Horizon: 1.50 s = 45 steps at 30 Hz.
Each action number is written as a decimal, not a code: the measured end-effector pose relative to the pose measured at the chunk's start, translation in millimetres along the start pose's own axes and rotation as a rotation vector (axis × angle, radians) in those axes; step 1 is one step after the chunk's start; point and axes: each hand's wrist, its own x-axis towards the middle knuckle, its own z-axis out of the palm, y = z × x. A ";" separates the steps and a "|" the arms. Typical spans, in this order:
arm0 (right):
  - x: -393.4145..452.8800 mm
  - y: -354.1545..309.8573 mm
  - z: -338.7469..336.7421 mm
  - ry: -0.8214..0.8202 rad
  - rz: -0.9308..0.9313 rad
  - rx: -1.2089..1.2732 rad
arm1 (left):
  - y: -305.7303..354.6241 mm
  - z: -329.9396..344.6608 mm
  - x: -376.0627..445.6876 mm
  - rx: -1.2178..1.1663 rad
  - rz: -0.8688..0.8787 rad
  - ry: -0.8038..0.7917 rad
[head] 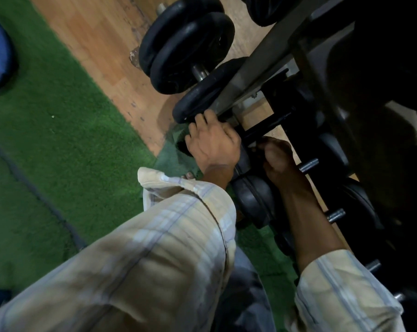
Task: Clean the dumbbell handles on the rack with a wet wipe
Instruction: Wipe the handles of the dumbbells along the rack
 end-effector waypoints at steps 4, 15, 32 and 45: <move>-1.9 -3.0 1.9 0.050 -0.018 -0.198 | 0.1 -1.4 -0.9 -0.016 0.002 0.006; -10.7 -28.7 1.1 0.007 0.090 -0.505 | -1.7 -9.8 1.6 -0.029 -0.012 -0.080; -193.3 -54.8 12.0 -0.096 -0.158 0.066 | -34.0 -165.7 -26.6 -0.569 -0.198 -0.440; -349.3 -102.7 90.3 -0.303 -0.226 0.175 | -74.2 -317.4 -34.5 -0.925 -0.442 -0.281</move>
